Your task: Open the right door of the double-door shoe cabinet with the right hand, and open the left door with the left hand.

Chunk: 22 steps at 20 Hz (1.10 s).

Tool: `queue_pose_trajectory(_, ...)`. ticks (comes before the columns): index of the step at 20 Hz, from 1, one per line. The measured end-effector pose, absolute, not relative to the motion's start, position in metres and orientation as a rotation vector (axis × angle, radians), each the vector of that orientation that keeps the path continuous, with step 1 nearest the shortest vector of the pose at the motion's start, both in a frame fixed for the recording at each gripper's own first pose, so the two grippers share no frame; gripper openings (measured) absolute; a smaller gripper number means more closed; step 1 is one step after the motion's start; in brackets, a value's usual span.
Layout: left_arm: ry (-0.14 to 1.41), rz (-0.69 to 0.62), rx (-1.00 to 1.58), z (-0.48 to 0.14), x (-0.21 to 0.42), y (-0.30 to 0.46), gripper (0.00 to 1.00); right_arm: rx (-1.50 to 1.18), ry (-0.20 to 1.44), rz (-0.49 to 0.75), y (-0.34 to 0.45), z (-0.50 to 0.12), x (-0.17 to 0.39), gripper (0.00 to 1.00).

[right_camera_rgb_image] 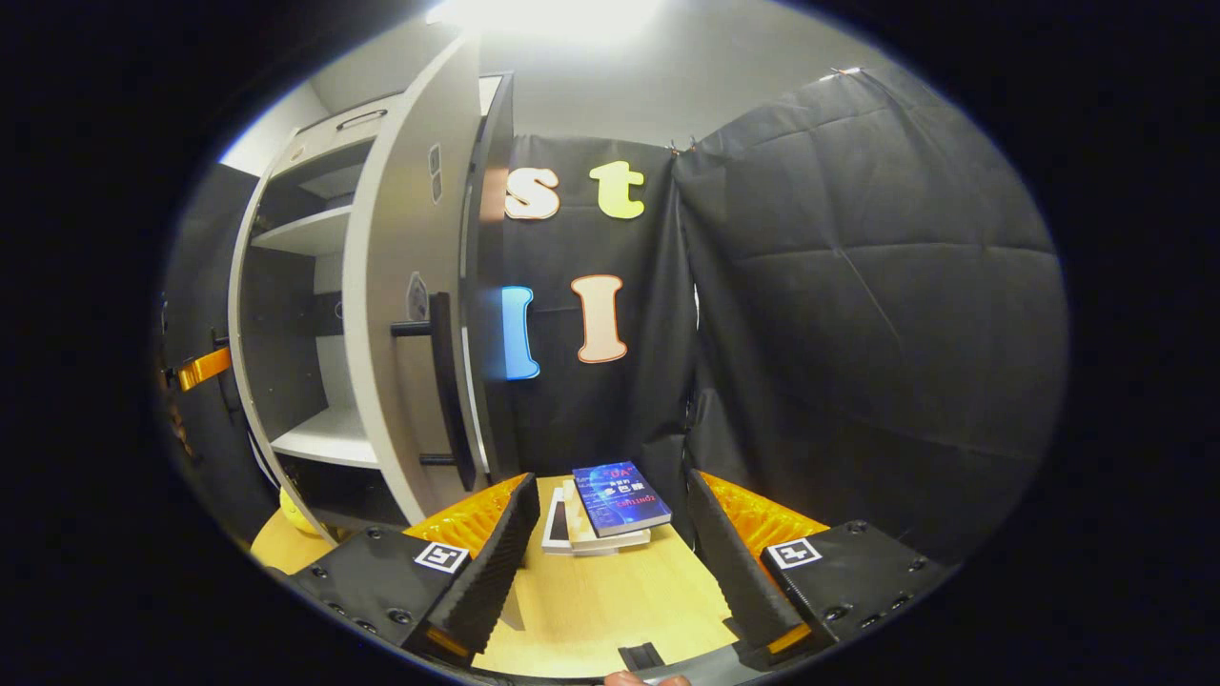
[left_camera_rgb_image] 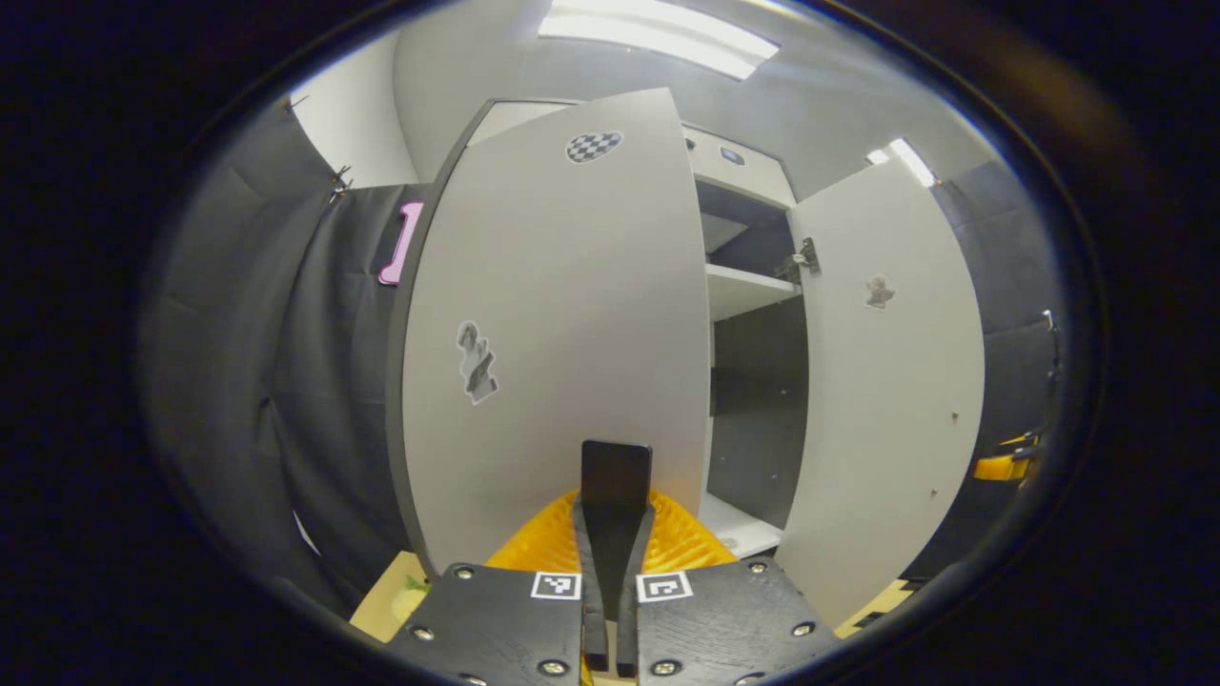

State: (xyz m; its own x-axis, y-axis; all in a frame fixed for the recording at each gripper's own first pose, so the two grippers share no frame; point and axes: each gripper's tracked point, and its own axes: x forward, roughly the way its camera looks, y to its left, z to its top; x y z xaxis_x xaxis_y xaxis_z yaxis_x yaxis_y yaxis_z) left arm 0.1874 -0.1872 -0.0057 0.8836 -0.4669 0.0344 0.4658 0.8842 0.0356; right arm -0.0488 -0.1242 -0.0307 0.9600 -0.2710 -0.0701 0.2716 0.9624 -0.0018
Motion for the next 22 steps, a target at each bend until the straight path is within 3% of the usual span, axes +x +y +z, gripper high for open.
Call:
queue_pose_trajectory(1,-0.044,-0.487,0.024,-0.005,0.188,-0.186,0.06,0.02,0.066,-0.274,-0.119,-0.031,-0.052,0.98)
queue_pose_trajectory(5,-0.05,-0.5,0.032,-0.003,0.183,-0.179,0.07,0.04,0.05,-0.277,-0.105,-0.033,-0.059,0.98)
queue_pose_trajectory(6,-0.052,-0.502,0.029,-0.003,0.182,-0.177,0.05,0.041,0.048,-0.277,-0.103,-0.034,-0.06,0.92)
queue_pose_trajectory(16,-0.064,-0.451,0.05,-0.003,0.178,-0.152,0.06,0.035,0.039,-0.273,-0.083,-0.042,-0.065,0.92)
queue_pose_trajectory(17,-0.065,-0.444,0.054,-0.003,0.178,-0.149,0.06,0.039,0.041,-0.275,-0.082,-0.043,-0.067,0.98)
queue_pose_trajectory(18,-0.066,-0.439,0.058,-0.004,0.178,-0.147,0.05,0.043,0.042,-0.278,-0.082,-0.045,-0.068,0.92)
queue_pose_trajectory(21,-0.07,-0.418,0.046,-0.002,0.181,-0.141,0.05,0.058,0.047,-0.286,-0.082,-0.046,-0.071,0.92)
queue_pose_trajectory(22,-0.073,-0.409,0.043,-0.001,0.181,-0.14,0.05,0.067,0.051,-0.285,-0.08,-0.047,-0.072,0.98)
